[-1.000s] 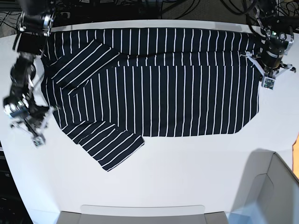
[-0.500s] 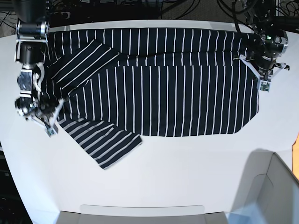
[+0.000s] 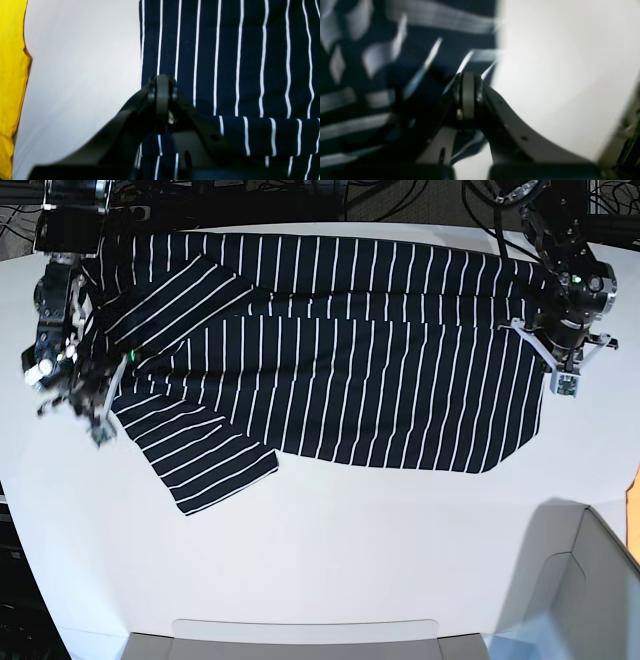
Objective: Fold the T-shirt properly
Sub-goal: 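Move both grippers to the folded edge and grasp it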
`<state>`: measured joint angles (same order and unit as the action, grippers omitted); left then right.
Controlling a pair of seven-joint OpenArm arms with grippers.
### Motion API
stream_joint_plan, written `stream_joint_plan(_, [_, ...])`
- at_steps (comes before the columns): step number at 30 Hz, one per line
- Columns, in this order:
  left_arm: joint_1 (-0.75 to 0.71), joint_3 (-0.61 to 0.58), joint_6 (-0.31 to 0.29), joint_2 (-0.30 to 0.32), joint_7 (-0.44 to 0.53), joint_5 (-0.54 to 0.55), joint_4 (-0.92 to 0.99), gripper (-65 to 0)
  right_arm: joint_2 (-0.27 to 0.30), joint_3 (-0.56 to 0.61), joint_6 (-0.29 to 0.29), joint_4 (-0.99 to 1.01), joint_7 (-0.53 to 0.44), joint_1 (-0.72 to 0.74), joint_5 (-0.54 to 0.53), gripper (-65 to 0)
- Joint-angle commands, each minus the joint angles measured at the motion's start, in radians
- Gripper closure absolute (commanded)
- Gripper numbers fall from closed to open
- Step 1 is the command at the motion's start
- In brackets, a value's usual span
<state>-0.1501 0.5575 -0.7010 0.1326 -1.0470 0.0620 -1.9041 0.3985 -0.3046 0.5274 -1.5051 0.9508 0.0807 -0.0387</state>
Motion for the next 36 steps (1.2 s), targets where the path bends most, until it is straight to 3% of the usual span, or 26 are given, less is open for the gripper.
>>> stream_joint_plan(1, [0.007,0.003,0.003,0.008,0.018,0.005,-0.015,0.0,0.026,-0.008,-0.005,-0.022,-0.017,0.060,0.003,0.0])
stream_joint_plan(3, [0.007,0.003,0.003,0.008,0.018,0.003,-0.015,0.0,0.029,-0.003,-0.005,0.007,-0.017,0.132,0.003,0.0])
stream_joint_plan(6, [0.007,0.003,0.003,0.008,0.018,0.005,-0.015,0.0,0.029,0.023,-0.003,0.133,-0.017,0.268,0.003,-9.4])
stream_joint_plan(9, [0.007,0.003,0.003,0.008,0.018,0.006,-0.015,0.0,0.029,0.092,-0.003,0.318,-0.037,0.394,0.003,-14.6])
stream_joint_plan(14, [0.007,-0.044,0.003,0.009,0.018,0.006,-0.015,0.0,0.007,0.200,-0.005,0.705,-0.240,0.555,-0.030,-15.7])
stream_joint_plan(18, [0.007,-0.081,0.003,0.009,0.018,0.006,-0.015,0.0,-0.013,0.209,-0.008,0.753,-0.270,0.577,-0.108,-15.6])
stream_joint_plan(25, [0.007,-0.130,0.003,0.008,0.018,0.006,-0.015,0.0,-0.033,0.210,-0.011,0.838,-0.344,0.572,-0.108,-15.7])
stream_joint_plan(30, [0.008,-0.130,0.003,0.008,0.018,0.006,-0.015,0.0,-0.031,0.212,-0.011,0.932,-0.467,0.572,-0.108,-15.7])
stream_joint_plan(36, [0.034,-0.130,0.003,0.008,0.017,0.006,-0.015,0.0,-0.031,0.212,-0.011,0.940,-0.476,0.571,-0.106,-15.7])
